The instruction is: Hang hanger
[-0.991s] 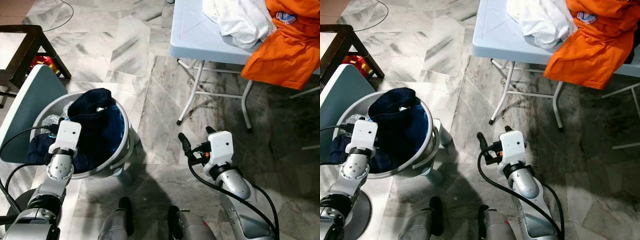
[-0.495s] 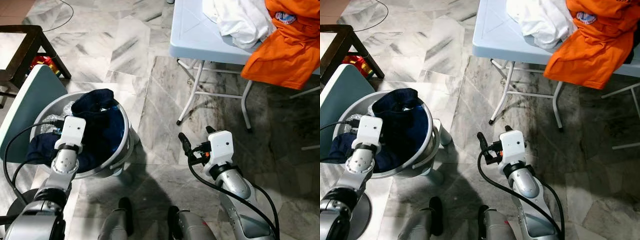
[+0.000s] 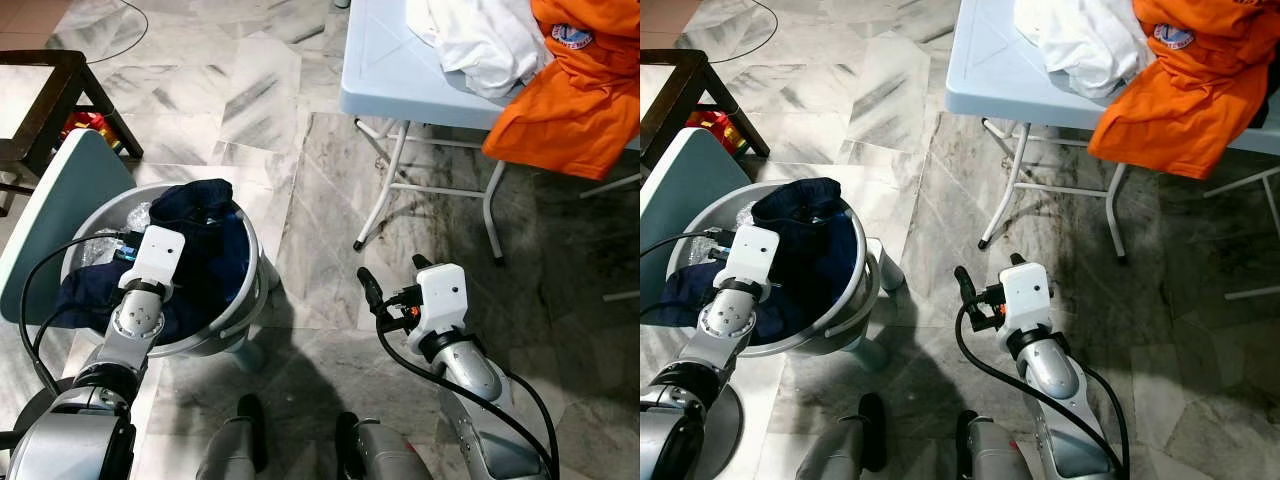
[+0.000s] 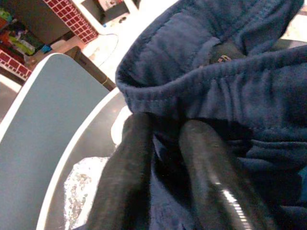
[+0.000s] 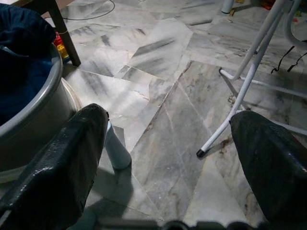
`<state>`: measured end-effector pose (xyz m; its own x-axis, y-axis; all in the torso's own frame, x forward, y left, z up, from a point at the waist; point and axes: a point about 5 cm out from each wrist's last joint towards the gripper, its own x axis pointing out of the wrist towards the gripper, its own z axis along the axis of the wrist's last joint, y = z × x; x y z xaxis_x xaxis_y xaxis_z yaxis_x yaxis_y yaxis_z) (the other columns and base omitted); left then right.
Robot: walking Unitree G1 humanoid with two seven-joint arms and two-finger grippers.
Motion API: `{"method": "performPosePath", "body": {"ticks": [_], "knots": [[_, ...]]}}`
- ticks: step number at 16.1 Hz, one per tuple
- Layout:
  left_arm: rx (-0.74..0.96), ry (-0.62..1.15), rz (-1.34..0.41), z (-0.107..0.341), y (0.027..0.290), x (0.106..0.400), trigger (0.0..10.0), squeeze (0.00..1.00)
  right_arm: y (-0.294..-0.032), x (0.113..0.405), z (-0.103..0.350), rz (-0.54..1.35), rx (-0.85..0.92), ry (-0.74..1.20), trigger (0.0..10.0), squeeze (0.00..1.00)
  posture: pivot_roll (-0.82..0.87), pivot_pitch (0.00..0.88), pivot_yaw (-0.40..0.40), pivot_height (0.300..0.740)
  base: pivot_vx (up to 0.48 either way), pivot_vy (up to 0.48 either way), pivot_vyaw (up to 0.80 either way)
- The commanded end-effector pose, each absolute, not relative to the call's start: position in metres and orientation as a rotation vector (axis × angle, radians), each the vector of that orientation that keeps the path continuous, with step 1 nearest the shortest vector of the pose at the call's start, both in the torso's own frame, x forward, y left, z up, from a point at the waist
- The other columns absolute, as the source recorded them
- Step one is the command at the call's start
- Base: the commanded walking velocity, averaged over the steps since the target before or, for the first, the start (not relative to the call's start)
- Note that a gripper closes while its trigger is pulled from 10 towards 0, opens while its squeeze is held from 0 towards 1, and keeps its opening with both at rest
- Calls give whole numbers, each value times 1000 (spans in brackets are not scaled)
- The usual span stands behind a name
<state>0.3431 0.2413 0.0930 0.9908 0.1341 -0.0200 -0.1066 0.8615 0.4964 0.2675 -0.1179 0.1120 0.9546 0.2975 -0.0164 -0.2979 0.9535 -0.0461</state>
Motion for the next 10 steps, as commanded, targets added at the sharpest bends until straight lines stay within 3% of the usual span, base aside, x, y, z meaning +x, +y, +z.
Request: {"method": "performPosePath", "body": {"ticks": [1,10], "knots": [[533,102,122,85,245,339,0,0,-119,263,110,294,-48,21,10000,0,-139,320,-33,740,0,0,0],[534,112,121,82,244,338,0,0,-120,264,110,295,-51,20,10000,0,-140,314,-38,740,0,0,0]]}}
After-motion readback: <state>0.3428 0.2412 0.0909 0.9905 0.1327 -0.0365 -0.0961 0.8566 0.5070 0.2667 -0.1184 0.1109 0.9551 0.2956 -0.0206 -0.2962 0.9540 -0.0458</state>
